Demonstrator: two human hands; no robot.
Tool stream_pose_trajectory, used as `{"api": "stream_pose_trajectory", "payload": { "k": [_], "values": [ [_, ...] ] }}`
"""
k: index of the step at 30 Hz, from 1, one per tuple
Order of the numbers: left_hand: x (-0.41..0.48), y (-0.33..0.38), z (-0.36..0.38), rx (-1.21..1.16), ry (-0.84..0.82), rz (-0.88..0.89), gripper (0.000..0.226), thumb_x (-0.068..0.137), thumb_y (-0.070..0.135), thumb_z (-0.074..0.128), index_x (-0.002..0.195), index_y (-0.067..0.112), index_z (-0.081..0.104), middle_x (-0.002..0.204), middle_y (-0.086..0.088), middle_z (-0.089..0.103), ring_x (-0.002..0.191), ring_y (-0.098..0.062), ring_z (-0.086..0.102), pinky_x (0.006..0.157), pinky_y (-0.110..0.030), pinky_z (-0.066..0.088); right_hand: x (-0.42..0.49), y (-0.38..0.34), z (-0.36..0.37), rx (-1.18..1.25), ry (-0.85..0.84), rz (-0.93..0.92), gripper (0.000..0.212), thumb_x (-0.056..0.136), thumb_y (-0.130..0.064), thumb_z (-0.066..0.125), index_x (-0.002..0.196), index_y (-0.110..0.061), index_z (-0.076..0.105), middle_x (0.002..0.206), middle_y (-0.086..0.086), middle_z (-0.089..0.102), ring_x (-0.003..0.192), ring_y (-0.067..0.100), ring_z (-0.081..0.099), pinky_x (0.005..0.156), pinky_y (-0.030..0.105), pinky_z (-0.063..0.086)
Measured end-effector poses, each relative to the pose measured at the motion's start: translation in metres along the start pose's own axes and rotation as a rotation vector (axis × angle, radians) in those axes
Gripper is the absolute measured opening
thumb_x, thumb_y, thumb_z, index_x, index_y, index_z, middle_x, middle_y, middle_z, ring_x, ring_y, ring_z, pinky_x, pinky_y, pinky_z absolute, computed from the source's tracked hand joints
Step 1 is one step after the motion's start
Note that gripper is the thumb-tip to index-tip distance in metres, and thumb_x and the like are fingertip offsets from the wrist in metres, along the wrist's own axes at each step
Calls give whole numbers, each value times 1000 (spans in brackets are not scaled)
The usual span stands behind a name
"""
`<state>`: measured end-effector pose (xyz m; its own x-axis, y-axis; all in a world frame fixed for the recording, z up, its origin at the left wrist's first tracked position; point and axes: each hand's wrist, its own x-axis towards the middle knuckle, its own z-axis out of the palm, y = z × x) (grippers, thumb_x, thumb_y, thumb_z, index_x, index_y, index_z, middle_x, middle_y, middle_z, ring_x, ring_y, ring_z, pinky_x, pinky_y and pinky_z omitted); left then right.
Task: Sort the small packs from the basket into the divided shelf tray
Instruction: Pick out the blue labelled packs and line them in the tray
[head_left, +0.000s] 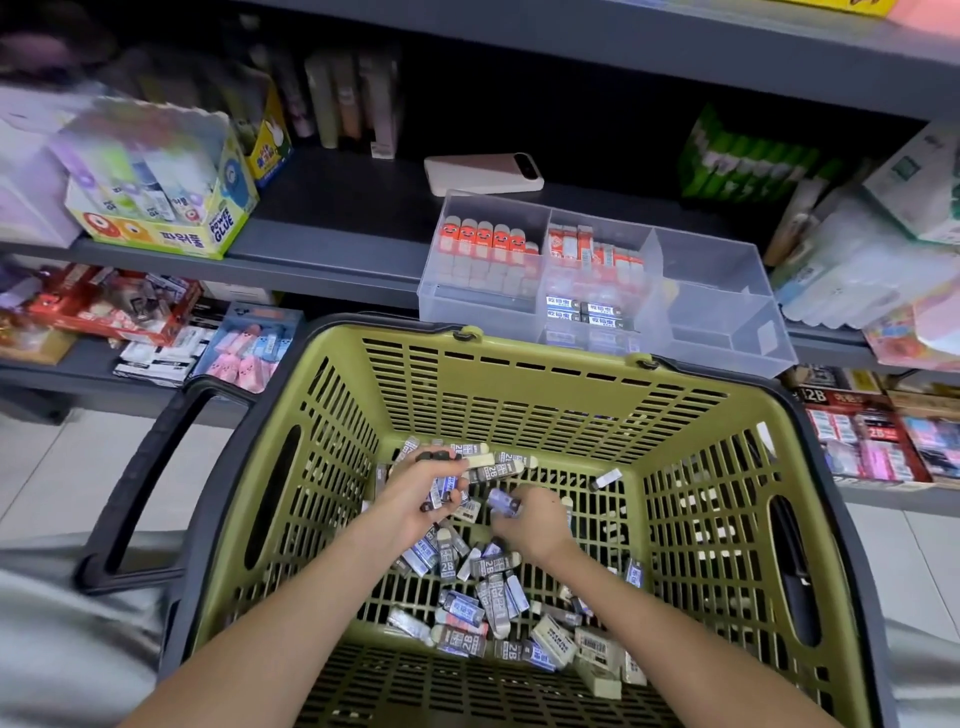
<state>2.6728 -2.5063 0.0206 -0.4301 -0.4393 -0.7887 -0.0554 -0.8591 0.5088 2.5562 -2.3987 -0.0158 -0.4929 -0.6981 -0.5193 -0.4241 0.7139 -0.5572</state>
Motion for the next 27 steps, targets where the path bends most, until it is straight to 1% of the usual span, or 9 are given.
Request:
{"api": "stream_pose_trajectory", "payload": {
  "k": [3, 6, 10, 13, 17, 19, 22, 25, 27],
  "values": [
    [-4, 2, 2, -6, -8, -1, 39, 73, 5, 76, 108, 3, 59, 92, -12, 65, 68, -19, 62, 55, -23, 53, -11, -14, -30, 385, 46, 32, 9, 87, -16, 65, 79, -15, 60, 55, -2, 53, 37, 6, 45, 37, 18, 38],
    [-12, 5, 12, -84, -157, -38, 37, 67, 21, 79, 95, 6, 61, 82, -14, 68, 64, -20, 63, 48, -23, 50, -27, -38, -56, 608, -6, -70, 17, 88, -18, 64, 87, -1, 68, 46, 0, 52, 32, 8, 39, 40, 20, 35],
    [-22, 15, 28, -206, -347, -31, 23, 68, 27, 72, 84, 10, 73, 78, -15, 67, 54, -16, 57, 41, -20, 44, -47, -64, -74, 548, -4, -221, 10, 85, -19, 68, 85, -10, 67, 47, -8, 55, 36, 7, 44, 39, 20, 37],
    [-31, 21, 34, -198, -378, 9, 18, 66, 10, 70, 84, 10, 73, 77, -14, 68, 49, -14, 57, 40, -20, 44, -53, -72, -82, 465, 160, -265, 20, 76, -22, 77, 82, -18, 59, 64, -4, 56, 51, 14, 49, 51, 26, 40],
    [-43, 25, 44, -216, -357, -4, 22, 63, 4, 68, 84, 9, 64, 75, -14, 69, 45, -13, 57, 38, -18, 44, -58, -80, -88, 335, 266, -345, 25, 68, -22, 82, 75, -21, 58, 64, -7, 55, 55, 8, 45, 55, 22, 38],
    [-46, 29, 48, -220, -328, 1, 21, 63, 5, 66, 83, 10, 60, 74, -14, 67, 46, -14, 57, 37, -17, 43, -62, -83, -94, 413, 184, -344, 21, 71, -23, 80, 76, -19, 60, 62, -5, 56, 52, 8, 45, 51, 20, 38],
    [-51, 39, 49, -259, -333, -3, 22, 64, 7, 66, 85, 9, 59, 72, -13, 63, 49, -16, 57, 33, -17, 41, -67, -88, -110, 917, -52, -240, 18, 85, -26, 64, 84, -8, 65, 65, 7, 58, 49, 13, 51, 46, 21, 43],
    [-57, 51, 49, -266, -350, 19, 27, 62, 8, 66, 89, 8, 61, 78, -15, 62, 61, -21, 57, 34, -18, 41, -73, -91, -133, 1401, -310, -65, 28, 84, -8, 54, 107, 7, 59, 81, 18, 65, 72, 23, 67, 63, 28, 58],
    [-62, 58, 51, -285, -372, 33, 26, 63, 7, 64, 88, 7, 60, 71, -13, 62, 57, -21, 59, 33, -18, 41, -76, -89, -144, 1514, -386, -79, 38, 77, 4, 52, 114, 11, 54, 89, 25, 66, 82, 31, 69, 74, 36, 59]
  ]
}}
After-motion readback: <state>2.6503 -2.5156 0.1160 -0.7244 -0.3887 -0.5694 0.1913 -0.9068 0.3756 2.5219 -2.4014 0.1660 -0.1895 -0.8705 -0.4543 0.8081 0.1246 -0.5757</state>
